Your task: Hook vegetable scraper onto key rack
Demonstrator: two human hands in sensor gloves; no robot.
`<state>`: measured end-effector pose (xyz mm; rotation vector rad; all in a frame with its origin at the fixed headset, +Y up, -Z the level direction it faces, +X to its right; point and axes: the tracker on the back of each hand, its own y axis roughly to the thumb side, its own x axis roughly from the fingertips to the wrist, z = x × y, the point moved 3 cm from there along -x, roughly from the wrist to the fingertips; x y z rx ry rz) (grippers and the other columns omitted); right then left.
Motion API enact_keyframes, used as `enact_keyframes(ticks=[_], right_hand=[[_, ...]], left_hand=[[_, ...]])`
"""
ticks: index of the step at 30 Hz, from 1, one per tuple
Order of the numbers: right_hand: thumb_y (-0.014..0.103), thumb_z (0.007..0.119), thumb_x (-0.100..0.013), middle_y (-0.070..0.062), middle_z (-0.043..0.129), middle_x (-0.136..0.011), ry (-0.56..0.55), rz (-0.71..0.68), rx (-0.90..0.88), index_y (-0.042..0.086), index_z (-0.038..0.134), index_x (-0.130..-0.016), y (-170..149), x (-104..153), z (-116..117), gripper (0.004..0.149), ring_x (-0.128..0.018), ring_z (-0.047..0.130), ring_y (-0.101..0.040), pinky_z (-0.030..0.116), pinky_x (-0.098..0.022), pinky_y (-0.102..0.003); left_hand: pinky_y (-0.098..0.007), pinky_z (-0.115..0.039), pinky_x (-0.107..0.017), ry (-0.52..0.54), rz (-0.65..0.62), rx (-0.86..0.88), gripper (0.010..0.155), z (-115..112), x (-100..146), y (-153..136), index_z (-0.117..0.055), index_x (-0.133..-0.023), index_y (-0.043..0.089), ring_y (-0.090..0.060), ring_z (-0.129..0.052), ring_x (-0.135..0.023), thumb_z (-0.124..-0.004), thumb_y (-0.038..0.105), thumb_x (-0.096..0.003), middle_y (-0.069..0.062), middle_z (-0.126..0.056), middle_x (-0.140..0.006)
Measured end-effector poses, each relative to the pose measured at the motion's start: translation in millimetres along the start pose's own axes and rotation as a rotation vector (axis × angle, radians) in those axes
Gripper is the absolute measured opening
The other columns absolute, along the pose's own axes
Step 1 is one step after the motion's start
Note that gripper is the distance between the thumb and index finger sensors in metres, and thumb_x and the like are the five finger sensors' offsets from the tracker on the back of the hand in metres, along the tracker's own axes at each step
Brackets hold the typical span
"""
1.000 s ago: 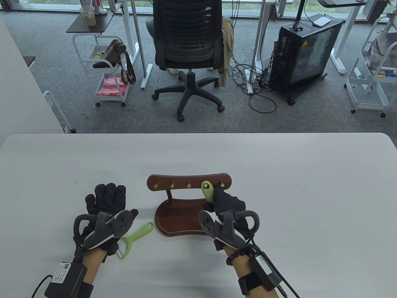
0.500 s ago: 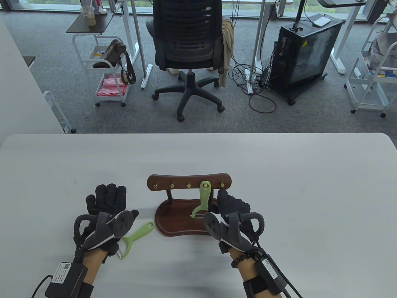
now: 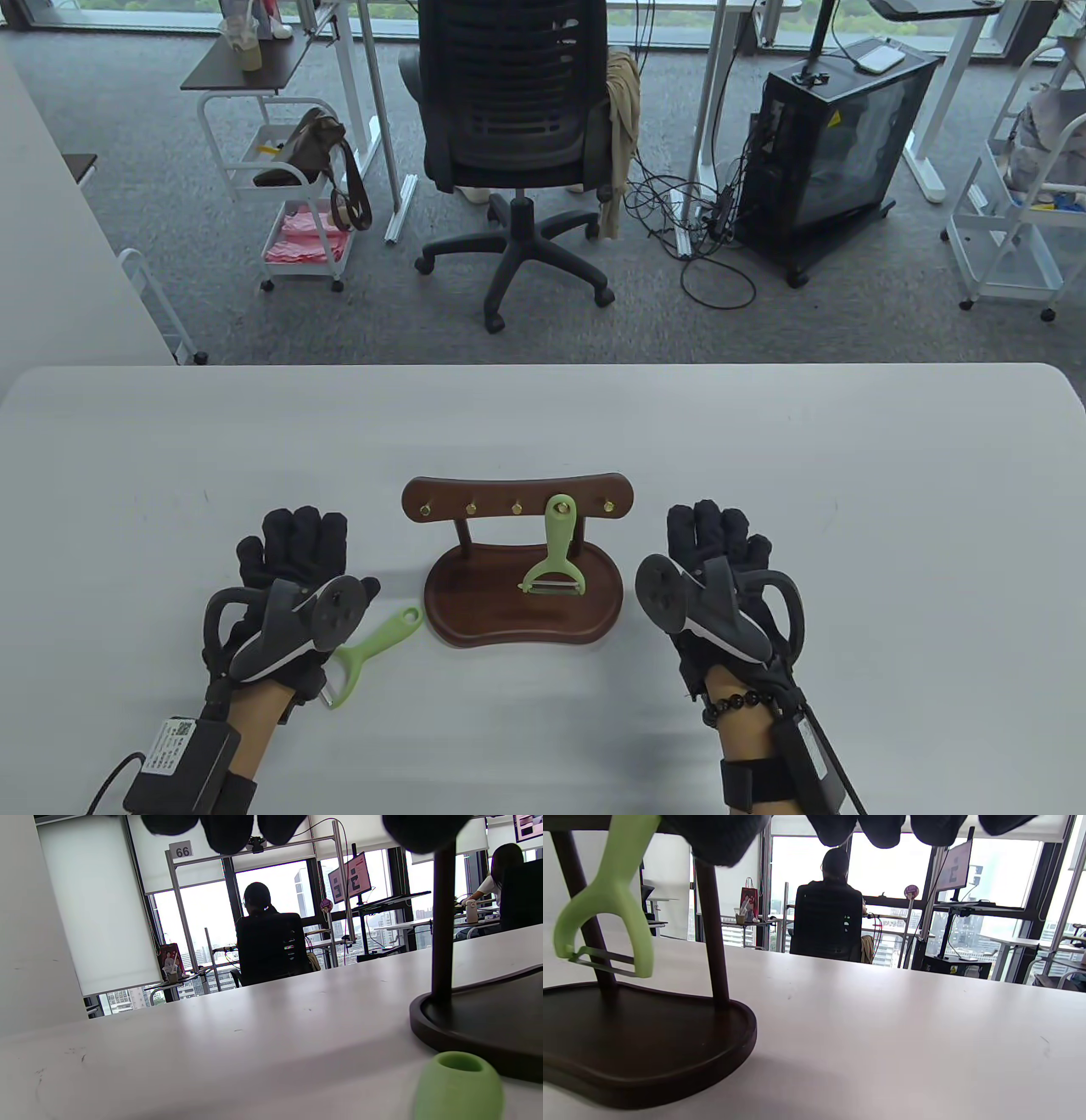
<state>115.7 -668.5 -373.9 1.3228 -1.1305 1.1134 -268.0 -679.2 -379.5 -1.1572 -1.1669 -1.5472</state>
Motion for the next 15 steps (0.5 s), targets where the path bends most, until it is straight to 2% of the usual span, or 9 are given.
enact_keyframes(ticks=[2,4,6,11,15], right_hand=[[0.044,0.066,-0.058,-0.041,0.022,-0.114,0.1,-0.015,-0.029,-0.006,0.032,-0.114,-7,-2,8,0.082,-0.099,0.028,-0.071,0.036,-0.066,-0.082],[0.044,0.065,-0.059,-0.042,0.014,-0.112,0.161,-0.003,-0.086,-0.008,0.023,-0.114,-13,-3,15,0.086,-0.097,0.019,-0.071,0.03,-0.065,-0.083],[0.044,0.065,-0.059,-0.042,0.011,-0.111,0.188,0.006,-0.118,-0.008,0.022,-0.113,-18,-3,18,0.087,-0.096,0.016,-0.071,0.027,-0.064,-0.083],[0.044,0.065,-0.059,-0.042,0.01,-0.111,0.187,0.014,-0.121,-0.009,0.022,-0.113,-22,-2,18,0.086,-0.095,0.014,-0.072,0.026,-0.063,-0.084],[0.043,0.065,-0.059,-0.043,0.011,-0.111,0.177,0.006,-0.097,-0.008,0.026,-0.114,-18,-1,17,0.084,-0.095,0.016,-0.073,0.027,-0.063,-0.084]], left_hand=[[-0.079,-0.043,-0.069,-0.013,-0.002,0.004,0.083,-2,0,1,-0.04,-0.116,0.005,-0.063,-0.043,-0.106,-0.06,0.059,-0.0557,-0.032,-0.041,-0.117],[-0.079,-0.043,-0.069,-0.027,-0.006,0.011,0.083,-4,0,2,-0.04,-0.116,0.005,-0.063,-0.043,-0.106,-0.06,0.059,-0.0558,-0.032,-0.041,-0.117],[-0.079,-0.043,-0.069,-0.044,-0.01,0.011,0.083,-6,0,4,-0.04,-0.116,0.006,-0.063,-0.043,-0.106,-0.06,0.059,-0.0558,-0.032,-0.041,-0.117],[-0.079,-0.044,-0.069,-0.096,-0.025,0.006,0.083,-12,-2,8,-0.041,-0.116,0.006,-0.062,-0.046,-0.106,-0.061,0.059,-0.0555,-0.032,-0.043,-0.117],[-0.078,-0.049,-0.07,-0.205,-0.054,0.053,0.084,-29,-2,14,-0.042,-0.116,0.007,-0.059,-0.059,-0.105,-0.062,0.061,-0.0543,-0.029,-0.05,-0.117]])
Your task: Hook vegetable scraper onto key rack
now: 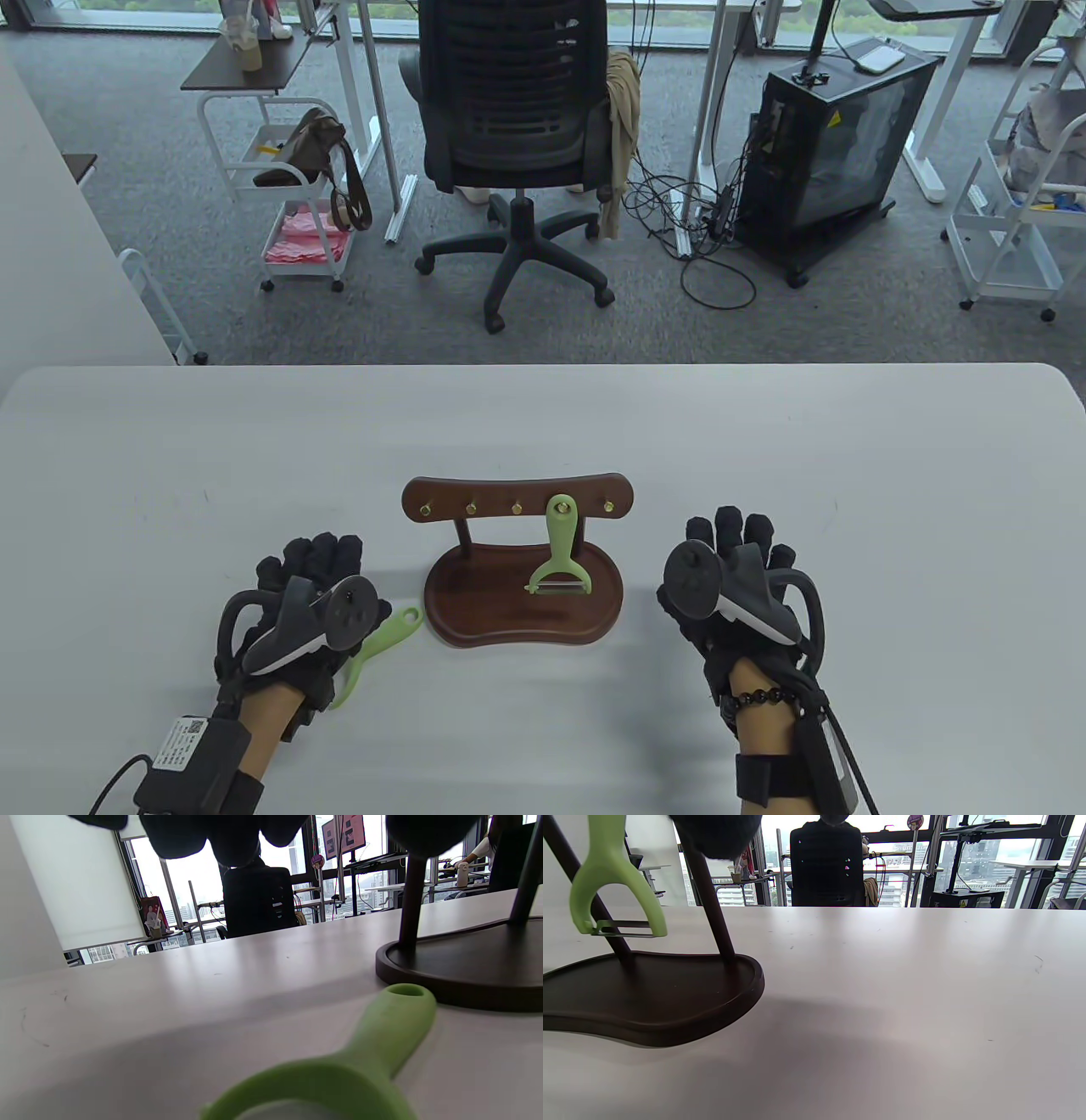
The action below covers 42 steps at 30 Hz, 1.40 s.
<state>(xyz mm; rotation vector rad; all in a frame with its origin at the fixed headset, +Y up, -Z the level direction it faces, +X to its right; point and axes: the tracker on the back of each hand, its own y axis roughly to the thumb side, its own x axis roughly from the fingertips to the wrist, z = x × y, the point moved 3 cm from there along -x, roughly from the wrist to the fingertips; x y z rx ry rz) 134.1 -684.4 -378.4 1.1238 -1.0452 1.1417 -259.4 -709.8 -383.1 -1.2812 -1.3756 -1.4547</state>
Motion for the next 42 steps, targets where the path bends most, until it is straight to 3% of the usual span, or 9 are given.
enact_keyframes(ticks=[12,20,33,42], right_hand=[[0.042,0.066,-0.059,-0.043,0.015,-0.111,-0.017,-0.011,0.027,-0.008,0.028,-0.113,5,1,-1,0.084,-0.096,0.019,-0.073,0.03,-0.064,-0.083],[0.042,0.066,-0.058,-0.042,0.017,-0.112,-0.026,-0.019,0.039,-0.008,0.03,-0.113,8,1,-2,0.083,-0.096,0.021,-0.073,0.031,-0.064,-0.083],[0.042,0.067,-0.058,-0.042,0.018,-0.112,-0.012,-0.021,0.044,-0.008,0.032,-0.113,11,1,0,0.082,-0.096,0.022,-0.073,0.031,-0.063,-0.083],[0.042,0.068,-0.058,-0.042,0.018,-0.112,-0.009,-0.019,0.054,-0.008,0.033,-0.113,12,2,0,0.082,-0.096,0.022,-0.073,0.031,-0.064,-0.083]], left_hand=[[-0.076,-0.055,-0.069,-0.31,-0.025,-0.145,0.075,-41,-15,18,-0.061,-0.11,0.008,-0.046,-0.083,-0.092,-0.072,0.056,-0.0524,-0.022,-0.073,-0.106],[-0.076,-0.056,-0.069,-0.35,-0.024,-0.188,0.069,-51,-18,19,-0.068,-0.106,0.012,-0.04,-0.089,-0.087,-0.074,0.054,-0.0521,-0.018,-0.079,-0.102],[-0.071,-0.065,-0.068,-0.288,-0.024,-0.237,0.057,-50,-19,28,-0.078,-0.095,0.015,-0.031,-0.099,-0.074,-0.077,0.05,-0.0509,-0.01,-0.09,-0.089],[-0.072,-0.066,-0.067,-0.283,-0.02,-0.212,0.057,-46,-18,27,-0.08,-0.093,0.015,-0.031,-0.101,-0.071,-0.077,0.052,-0.0503,-0.01,-0.093,-0.085]])
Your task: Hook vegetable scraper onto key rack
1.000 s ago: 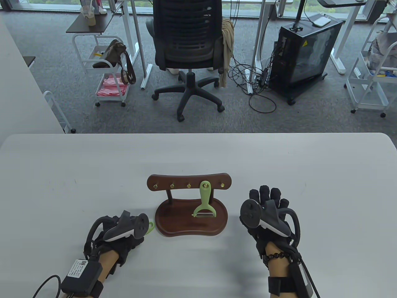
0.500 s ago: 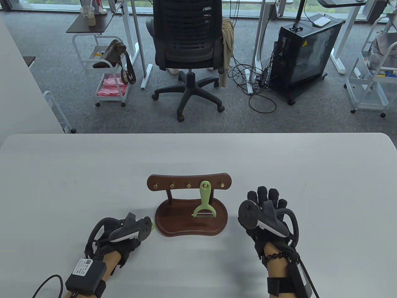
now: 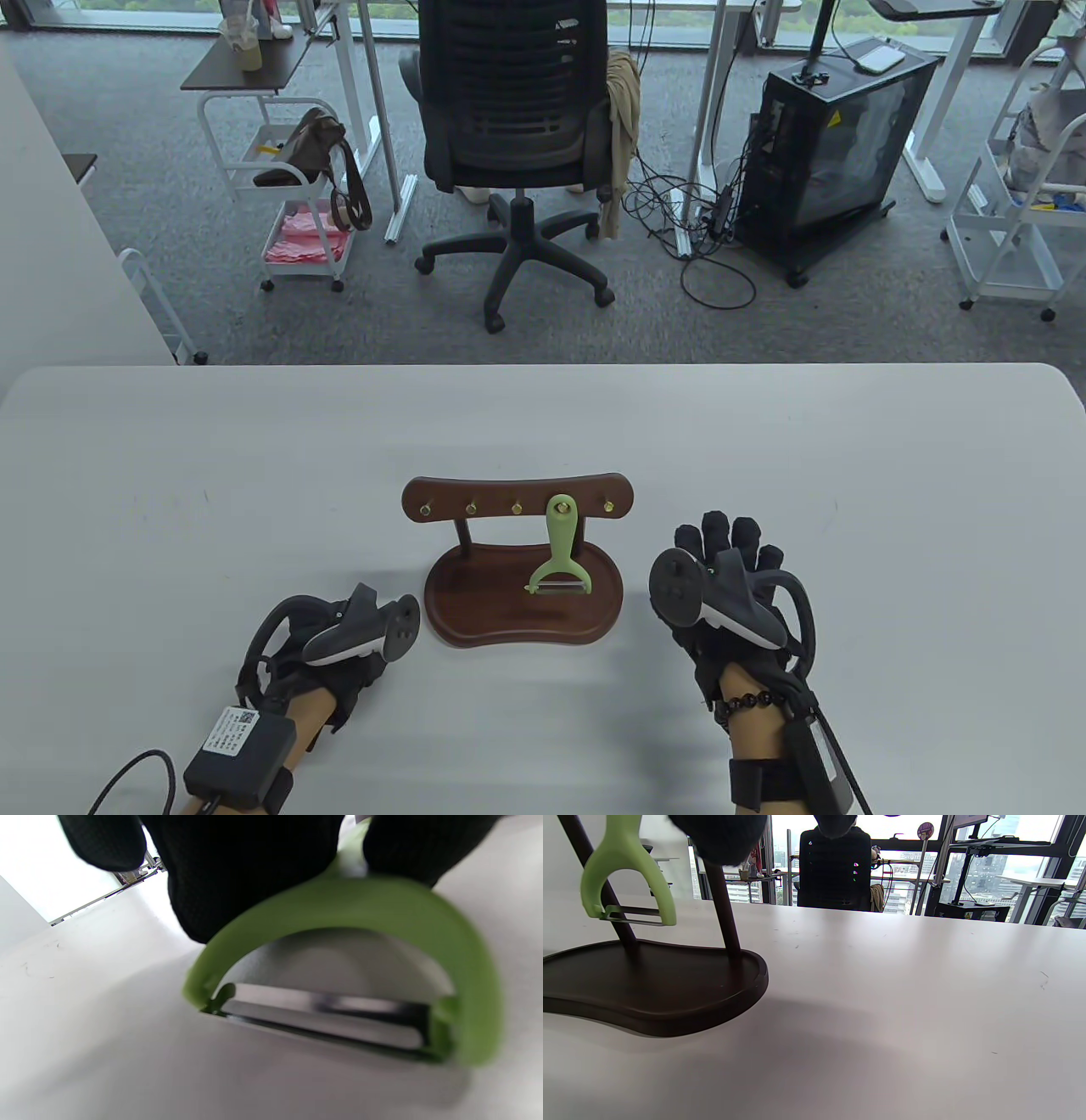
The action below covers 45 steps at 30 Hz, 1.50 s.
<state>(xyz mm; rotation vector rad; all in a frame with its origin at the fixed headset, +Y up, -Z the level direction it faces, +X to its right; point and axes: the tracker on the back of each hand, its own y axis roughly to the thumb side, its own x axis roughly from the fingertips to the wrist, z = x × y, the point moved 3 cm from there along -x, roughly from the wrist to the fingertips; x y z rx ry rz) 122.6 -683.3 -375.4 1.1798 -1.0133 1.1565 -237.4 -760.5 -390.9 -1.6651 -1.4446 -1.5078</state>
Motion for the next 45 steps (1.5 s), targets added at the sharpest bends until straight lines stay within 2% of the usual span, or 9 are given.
enact_keyframes(ticks=[7,16,21,25,36,45], right_hand=[[0.041,0.068,-0.058,-0.043,0.018,-0.112,-0.007,0.005,-0.003,-0.008,0.033,-0.113,-1,0,-1,0.082,-0.096,0.023,-0.073,0.031,-0.063,-0.083],[0.042,0.067,-0.058,-0.042,0.018,-0.112,-0.011,0.006,0.004,-0.008,0.033,-0.113,-1,0,-2,0.082,-0.096,0.022,-0.072,0.031,-0.064,-0.083],[0.042,0.067,-0.058,-0.042,0.018,-0.112,-0.018,0.005,0.002,-0.008,0.033,-0.113,-1,-1,-3,0.082,-0.096,0.022,-0.072,0.031,-0.064,-0.083],[0.042,0.067,-0.058,-0.042,0.018,-0.112,-0.02,0.006,-0.003,-0.008,0.033,-0.113,-2,-1,-3,0.082,-0.096,0.022,-0.072,0.031,-0.063,-0.083],[0.042,0.067,-0.059,-0.042,0.018,-0.112,-0.023,-0.009,-0.019,-0.008,0.033,-0.113,0,-1,-3,0.081,-0.096,0.022,-0.072,0.031,-0.064,-0.083],[0.042,0.066,-0.059,-0.042,0.019,-0.112,-0.038,-0.014,-0.028,-0.008,0.034,-0.113,1,-1,-4,0.081,-0.097,0.023,-0.072,0.032,-0.064,-0.083]], left_hand=[[-0.07,-0.069,-0.066,0.118,-0.022,0.147,0.058,34,21,-10,-0.081,-0.091,0.014,-0.03,-0.102,-0.069,-0.076,0.054,-0.0494,-0.01,-0.095,-0.082],[-0.067,-0.072,-0.066,0.364,-0.12,0.265,0.058,83,65,-1,-0.082,-0.09,0.014,-0.028,-0.103,-0.066,-0.076,0.055,-0.0492,-0.009,-0.096,-0.08],[-0.065,-0.074,-0.065,0.531,-0.101,0.319,0.058,105,85,-1,-0.082,-0.09,0.013,-0.028,-0.103,-0.065,-0.077,0.055,-0.0491,-0.01,-0.096,-0.079],[-0.064,-0.076,-0.064,0.626,-0.043,0.331,0.058,118,90,-2,-0.082,-0.089,0.013,-0.029,-0.103,-0.063,-0.078,0.054,-0.0489,-0.01,-0.095,-0.078],[-0.062,-0.078,-0.062,0.675,0.014,0.304,0.057,136,76,14,-0.083,-0.087,0.012,-0.028,-0.104,-0.06,-0.079,0.054,-0.0486,-0.01,-0.096,-0.075],[-0.062,-0.078,-0.061,0.638,0.066,0.232,0.057,142,64,21,-0.084,-0.086,0.011,-0.028,-0.104,-0.058,-0.079,0.054,-0.049,-0.011,-0.096,-0.073]])
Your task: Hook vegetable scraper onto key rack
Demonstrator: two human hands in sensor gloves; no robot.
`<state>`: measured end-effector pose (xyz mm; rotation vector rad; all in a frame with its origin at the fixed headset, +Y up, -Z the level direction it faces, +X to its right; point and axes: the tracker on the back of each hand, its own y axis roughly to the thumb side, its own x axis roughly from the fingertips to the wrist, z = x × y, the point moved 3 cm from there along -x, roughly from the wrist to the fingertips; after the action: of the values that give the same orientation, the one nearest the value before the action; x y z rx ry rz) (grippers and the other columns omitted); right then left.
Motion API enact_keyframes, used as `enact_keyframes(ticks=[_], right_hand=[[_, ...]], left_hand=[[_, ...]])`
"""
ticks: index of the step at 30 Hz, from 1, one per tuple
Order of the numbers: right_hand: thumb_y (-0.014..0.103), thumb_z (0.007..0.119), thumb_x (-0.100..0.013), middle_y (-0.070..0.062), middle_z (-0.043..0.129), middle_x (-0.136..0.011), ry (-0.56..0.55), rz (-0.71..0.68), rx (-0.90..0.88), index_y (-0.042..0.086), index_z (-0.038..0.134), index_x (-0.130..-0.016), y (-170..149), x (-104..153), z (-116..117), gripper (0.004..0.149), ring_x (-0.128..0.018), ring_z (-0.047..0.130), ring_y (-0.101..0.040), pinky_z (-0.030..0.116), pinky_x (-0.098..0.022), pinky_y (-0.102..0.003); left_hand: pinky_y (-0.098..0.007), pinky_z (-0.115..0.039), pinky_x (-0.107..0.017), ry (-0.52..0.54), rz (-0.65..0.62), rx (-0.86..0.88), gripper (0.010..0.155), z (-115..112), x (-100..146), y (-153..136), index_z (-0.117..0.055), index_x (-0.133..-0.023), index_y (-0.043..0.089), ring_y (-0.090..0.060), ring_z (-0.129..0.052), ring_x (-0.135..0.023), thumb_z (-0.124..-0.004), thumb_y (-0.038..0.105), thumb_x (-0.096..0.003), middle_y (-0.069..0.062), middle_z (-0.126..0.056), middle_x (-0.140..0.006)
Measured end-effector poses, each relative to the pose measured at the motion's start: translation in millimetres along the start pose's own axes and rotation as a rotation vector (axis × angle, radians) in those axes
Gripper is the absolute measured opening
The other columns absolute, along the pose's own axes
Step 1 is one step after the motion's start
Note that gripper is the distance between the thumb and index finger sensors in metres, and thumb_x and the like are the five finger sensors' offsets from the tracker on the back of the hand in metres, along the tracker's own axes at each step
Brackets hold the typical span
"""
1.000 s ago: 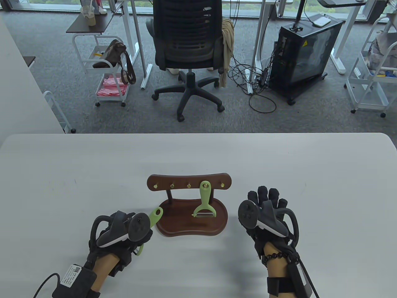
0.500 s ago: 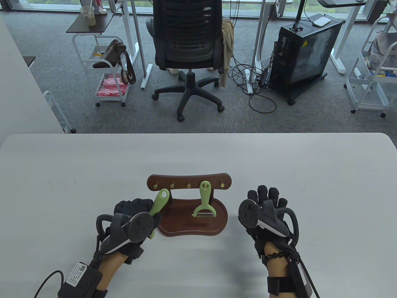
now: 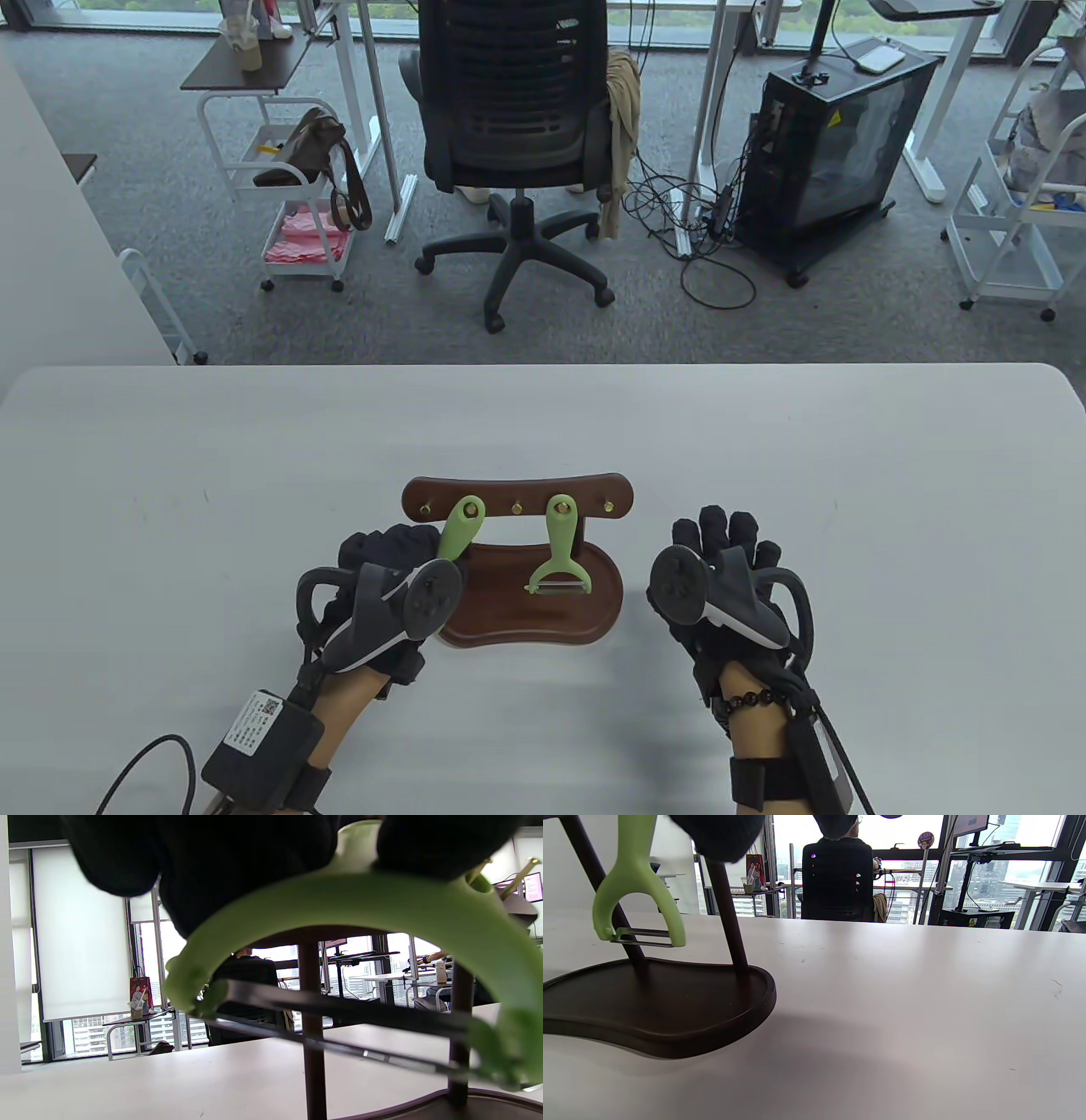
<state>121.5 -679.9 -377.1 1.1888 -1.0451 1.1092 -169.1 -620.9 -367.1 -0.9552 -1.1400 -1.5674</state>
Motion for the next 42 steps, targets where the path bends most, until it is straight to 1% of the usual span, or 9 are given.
enact_keyframes(ticks=[9,19,28,33,38,42], right_hand=[[0.042,0.066,-0.059,-0.042,0.02,-0.112,-0.006,-0.002,-0.005,-0.008,0.035,-0.113,0,0,-1,0.081,-0.097,0.024,-0.072,0.032,-0.064,-0.083],[0.042,0.066,-0.059,-0.042,0.02,-0.112,-0.004,-0.003,-0.008,-0.008,0.035,-0.113,0,0,-1,0.081,-0.097,0.024,-0.072,0.033,-0.064,-0.083],[0.042,0.066,-0.059,-0.042,0.02,-0.112,0.002,-0.003,-0.014,-0.008,0.035,-0.113,0,1,-1,0.081,-0.097,0.024,-0.072,0.033,-0.064,-0.083],[0.043,0.066,-0.059,-0.042,0.02,-0.112,0.006,-0.003,-0.018,-0.009,0.035,-0.113,0,0,-1,0.081,-0.097,0.023,-0.072,0.033,-0.064,-0.083],[0.043,0.066,-0.059,-0.042,0.02,-0.112,0.012,-0.003,-0.02,-0.009,0.035,-0.113,0,0,0,0.08,-0.097,0.024,-0.072,0.033,-0.064,-0.083],[0.043,0.066,-0.059,-0.042,0.02,-0.112,0.014,-0.006,-0.016,-0.009,0.035,-0.113,1,1,0,0.081,-0.097,0.024,-0.072,0.034,-0.065,-0.082]], left_hand=[[-0.062,-0.079,-0.06,-0.004,0.027,-0.042,0.057,-6,-5,4,-0.084,-0.085,0.011,-0.027,-0.105,-0.056,-0.079,0.055,-0.0489,-0.011,-0.097,-0.072],[-0.061,-0.081,-0.059,-0.023,0.074,-0.06,0.057,-22,-10,5,-0.084,-0.085,0.01,-0.026,-0.106,-0.054,-0.078,0.055,-0.0493,-0.01,-0.097,-0.07],[-0.06,-0.081,-0.058,-0.004,0.114,-0.066,0.058,-32,-9,10,-0.083,-0.086,0.01,-0.026,-0.106,-0.055,-0.076,0.054,-0.0502,-0.011,-0.097,-0.072],[-0.06,-0.08,-0.059,-0.011,0.123,0.005,0.058,-37,-9,6,-0.082,-0.089,0.01,-0.027,-0.106,-0.058,-0.075,0.054,-0.0511,-0.011,-0.097,-0.075],[-0.061,-0.078,-0.061,-0.057,0.131,0.069,0.059,-42,-9,2,-0.081,-0.091,0.01,-0.029,-0.106,-0.062,-0.074,0.054,-0.0519,-0.012,-0.095,-0.079],[-0.062,-0.078,-0.061,-0.067,0.132,0.07,0.059,-43,-9,0,-0.081,-0.091,0.01,-0.029,-0.106,-0.062,-0.074,0.053,-0.052,-0.012,-0.096,-0.079]])
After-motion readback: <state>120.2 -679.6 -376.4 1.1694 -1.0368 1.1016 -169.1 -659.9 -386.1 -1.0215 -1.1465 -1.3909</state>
